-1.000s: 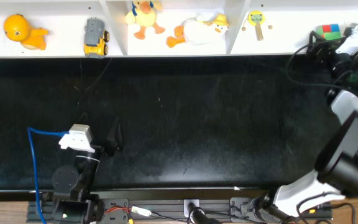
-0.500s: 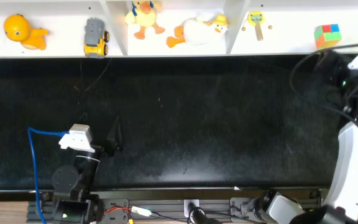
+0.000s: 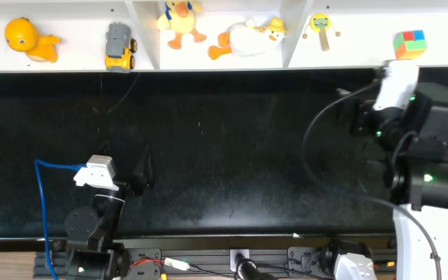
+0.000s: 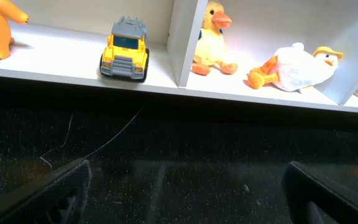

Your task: Store Toys

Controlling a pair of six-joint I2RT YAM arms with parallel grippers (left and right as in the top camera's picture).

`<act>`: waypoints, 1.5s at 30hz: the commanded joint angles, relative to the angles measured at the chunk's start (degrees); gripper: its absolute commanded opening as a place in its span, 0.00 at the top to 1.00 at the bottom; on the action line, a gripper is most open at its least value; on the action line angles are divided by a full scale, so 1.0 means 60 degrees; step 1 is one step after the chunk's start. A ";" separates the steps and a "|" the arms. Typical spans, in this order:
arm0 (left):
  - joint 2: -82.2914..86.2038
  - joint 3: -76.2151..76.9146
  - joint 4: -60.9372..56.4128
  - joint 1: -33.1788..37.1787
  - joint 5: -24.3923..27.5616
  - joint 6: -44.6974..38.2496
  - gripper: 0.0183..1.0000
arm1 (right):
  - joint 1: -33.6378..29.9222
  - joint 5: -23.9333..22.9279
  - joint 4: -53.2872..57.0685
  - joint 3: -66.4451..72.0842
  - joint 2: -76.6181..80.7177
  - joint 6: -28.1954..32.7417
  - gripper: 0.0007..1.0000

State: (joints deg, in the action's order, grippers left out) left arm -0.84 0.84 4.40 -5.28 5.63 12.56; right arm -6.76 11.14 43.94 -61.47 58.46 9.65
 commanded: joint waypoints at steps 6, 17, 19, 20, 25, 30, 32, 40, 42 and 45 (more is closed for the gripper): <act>0.0113 -0.0062 -0.0036 -0.0087 0.0127 0.0171 0.00 | 0.1282 0.0244 0.0033 -0.0033 -0.0248 0.0146 0.01; 0.0113 -0.0062 -0.0040 -0.0087 0.0127 0.0171 0.00 | 0.1730 0.0233 0.0463 -0.0029 -0.0222 -0.1151 0.01; 0.0113 -0.0062 -0.0040 -0.0087 0.0127 0.0171 0.00 | 0.1730 0.0233 0.0459 -0.0029 -0.0193 -0.1151 0.00; 0.0113 -0.0062 -0.0040 -0.0087 0.0127 0.0171 0.00 | 0.1730 0.0233 0.0463 -0.0029 -0.0182 -0.1151 0.00; 0.0113 -0.0062 -0.0040 -0.0087 0.0127 0.0171 0.00 | 0.1730 -0.0299 0.0769 -0.0029 -0.0171 -0.1075 0.00; 0.0113 -0.0062 -0.0040 -0.0087 0.0127 0.0171 0.00 | 0.1752 -0.0889 0.0441 0.0233 -0.0386 -0.0896 0.00; 0.0113 -0.0062 -0.0040 -0.0087 0.0127 0.0171 0.00 | 0.1752 -0.0918 0.0047 0.0634 -0.0882 -0.0896 0.00; 0.0113 -0.0062 -0.0040 -0.0087 0.0127 0.0171 0.00 | 0.1752 -0.0911 -0.2361 0.4532 -0.4721 -0.2069 0.01; 0.0113 -0.0062 -0.0036 -0.0087 0.0127 0.0171 0.00 | 0.1752 -0.0958 -0.2736 0.5428 -0.5770 -0.2452 0.00; 0.0113 -0.0062 -0.0040 -0.0087 0.0127 0.0168 0.00 | 0.1752 -0.1337 -0.3213 0.6564 -0.7209 -0.3111 0.01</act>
State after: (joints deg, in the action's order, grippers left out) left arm -0.84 0.78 4.29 -5.28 5.63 12.56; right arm 3.46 5.45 26.11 -26.17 20.49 -3.73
